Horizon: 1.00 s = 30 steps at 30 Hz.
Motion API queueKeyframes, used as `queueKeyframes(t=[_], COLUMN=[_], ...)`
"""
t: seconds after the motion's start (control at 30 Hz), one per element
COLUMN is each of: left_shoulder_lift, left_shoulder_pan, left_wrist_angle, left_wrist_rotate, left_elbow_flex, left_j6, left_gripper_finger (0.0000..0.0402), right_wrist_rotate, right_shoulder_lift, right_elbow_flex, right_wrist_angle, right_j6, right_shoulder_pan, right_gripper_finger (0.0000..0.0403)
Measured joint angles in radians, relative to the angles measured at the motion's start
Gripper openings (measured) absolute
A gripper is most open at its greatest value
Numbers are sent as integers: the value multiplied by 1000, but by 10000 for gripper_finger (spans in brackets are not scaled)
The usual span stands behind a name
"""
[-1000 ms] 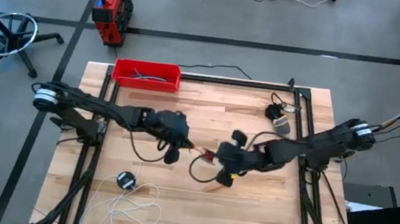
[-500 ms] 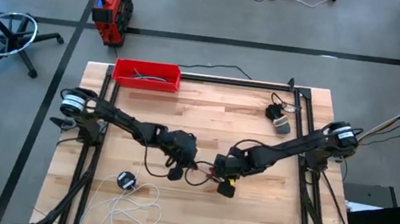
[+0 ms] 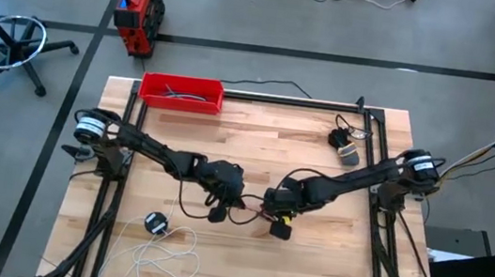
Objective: Coil cords
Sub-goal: Coil the red wire onto the black spool
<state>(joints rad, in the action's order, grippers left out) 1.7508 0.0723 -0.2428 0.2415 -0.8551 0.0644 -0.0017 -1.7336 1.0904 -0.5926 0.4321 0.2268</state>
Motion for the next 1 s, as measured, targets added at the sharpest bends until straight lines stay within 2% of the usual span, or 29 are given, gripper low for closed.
queueKeyframes(t=[0.27, 0.6, 0.7, 0.83, 1.0], left_shoulder_lift=[0, -1, -3, -3, -3], left_shoulder_pan=[1, 1, 0, -2, -5], left_wrist_angle=[-19, -18, 6, 59, 31], left_wrist_rotate=[-50, -52, -54, -138, -163], left_elbow_flex=[0, -1, -1, -1, -1], left_j6=[-33, -64, -64, -72, -66], left_gripper_finger=[8, 12, 24, 54, 96], right_wrist_rotate=[9, 27, 25, 24, 27], right_shoulder_lift=[-21, -20, -20, -37, -55], right_elbow_flex=[0, 15, 13, 10, 11], right_wrist_angle=[-25, -64, -84, -72, -64], right_j6=[-67, -120, -125, -121, -119], right_shoulder_pan=[-13, -23, -24, -24, -24], right_gripper_finger=[0, 0, 0, 0, 0])
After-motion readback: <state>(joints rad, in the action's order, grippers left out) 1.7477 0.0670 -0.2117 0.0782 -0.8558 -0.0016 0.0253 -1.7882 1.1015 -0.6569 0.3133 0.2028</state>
